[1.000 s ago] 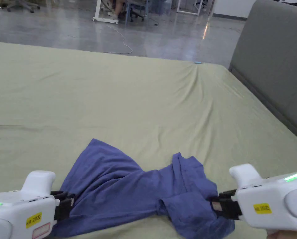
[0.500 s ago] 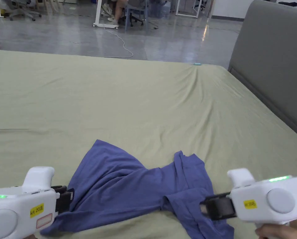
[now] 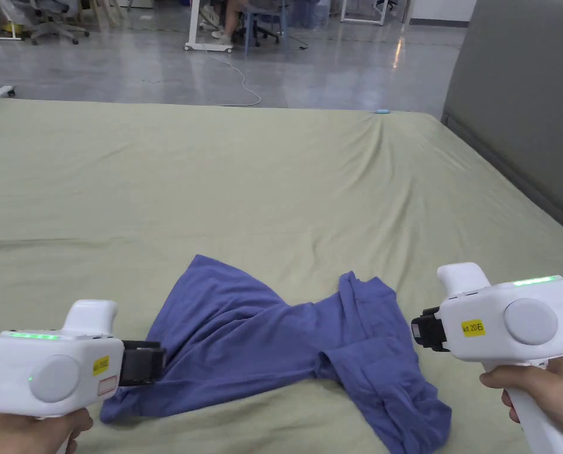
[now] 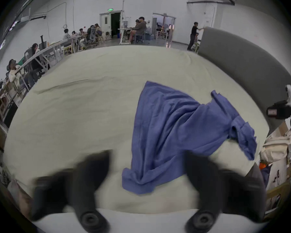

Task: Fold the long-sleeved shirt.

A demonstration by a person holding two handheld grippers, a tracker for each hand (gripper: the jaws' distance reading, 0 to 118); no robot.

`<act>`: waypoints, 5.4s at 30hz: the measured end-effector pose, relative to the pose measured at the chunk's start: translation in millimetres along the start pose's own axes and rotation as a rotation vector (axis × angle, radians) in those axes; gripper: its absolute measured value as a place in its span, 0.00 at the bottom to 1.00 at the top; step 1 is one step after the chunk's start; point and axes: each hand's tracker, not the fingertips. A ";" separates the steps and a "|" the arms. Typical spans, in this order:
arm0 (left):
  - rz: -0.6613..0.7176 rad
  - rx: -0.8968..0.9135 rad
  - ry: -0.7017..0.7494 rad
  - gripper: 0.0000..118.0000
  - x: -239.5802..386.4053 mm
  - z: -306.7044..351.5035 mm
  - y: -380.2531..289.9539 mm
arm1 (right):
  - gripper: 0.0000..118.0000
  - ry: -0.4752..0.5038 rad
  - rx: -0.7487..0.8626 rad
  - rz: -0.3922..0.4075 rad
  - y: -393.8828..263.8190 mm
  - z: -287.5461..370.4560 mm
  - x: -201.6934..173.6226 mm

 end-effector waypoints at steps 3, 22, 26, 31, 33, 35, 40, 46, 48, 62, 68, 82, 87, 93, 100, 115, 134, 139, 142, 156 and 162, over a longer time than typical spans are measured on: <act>-0.046 -0.089 0.062 1.00 -8.0 -14.2 -13.8 | 0.00 0.019 -0.006 0.001 -2.5 -6.1 -4.1; -0.020 0.038 -0.126 0.04 9.2 -12.2 11.4 | 0.00 -0.004 -0.063 -0.018 21.3 -46.4 26.0; -0.035 0.053 -0.112 0.04 7.4 -3.9 26.1 | 0.02 0.006 -0.049 -0.009 79.9 -79.7 33.8; -0.023 0.047 -0.129 0.04 6.9 -5.5 27.9 | 0.63 0.009 -0.169 0.046 150.1 -162.2 25.6; -0.012 0.036 -0.124 0.04 7.1 -10.6 26.6 | 0.63 0.005 -0.217 0.024 162.7 -208.5 24.4; -0.004 0.025 -0.121 0.04 6.4 -15.0 24.4 | 0.63 0.016 -0.286 -0.005 165.6 -243.4 20.0; 0.019 0.016 -0.113 0.04 1.9 -18.0 26.6 | 0.32 -0.035 -0.338 0.091 149.2 -282.7 -3.8; 0.050 0.133 -0.109 0.04 -6.5 -3.4 59.6 | 0.04 -0.008 -0.196 0.064 170.1 -203.8 7.5; 0.049 0.205 -0.129 0.04 -7.3 12.1 81.9 | 0.04 0.002 -0.113 0.062 183.8 -160.9 13.5; -0.046 0.678 -0.005 0.04 -11.5 147.7 315.8 | 0.04 -0.036 0.423 0.013 362.7 78.7 25.6; 0.027 0.756 0.041 0.04 -19.8 193.7 429.3 | 0.04 -0.148 0.544 -0.024 465.7 122.2 26.6; 0.140 0.790 0.044 0.04 -43.4 217.7 501.3 | 0.04 -0.151 0.687 -0.101 521.8 161.9 36.8; 0.090 0.699 0.073 0.04 -46.8 162.5 474.7 | 0.04 -0.102 0.566 -0.152 488.8 79.3 43.3; 0.115 0.472 0.080 0.04 -51.9 43.0 404.4 | 0.04 -0.081 0.350 -0.209 405.4 -63.1 37.3; 0.152 0.284 0.041 0.04 -62.7 -53.1 310.9 | 0.04 -0.085 0.188 -0.173 301.0 -171.4 28.0; 0.091 0.215 0.012 0.04 -39.8 29.5 128.4 | 0.04 -0.014 0.112 -0.077 125.9 -68.6 21.6; 0.124 -0.029 -0.087 0.79 -33.0 43.4 -31.1 | 0.76 -0.013 -0.160 -0.013 -41.2 -67.7 11.8; 0.054 0.140 -0.068 1.00 -26.3 81.9 1.7 | 0.84 -0.048 0.011 -0.057 -8.3 -18.3 18.4; 0.029 0.138 -0.020 0.33 -20.3 81.1 10.9 | 0.00 -0.070 0.038 -0.066 0.9 -11.9 17.7; 0.097 0.046 -0.055 0.08 -35.4 -36.6 131.7 | 0.00 -0.014 -0.028 -0.073 9.5 -35.1 18.9; 0.043 -0.096 0.152 0.79 -42.8 -143.2 176.3 | 0.00 -0.051 -0.069 -0.067 23.7 -60.3 13.3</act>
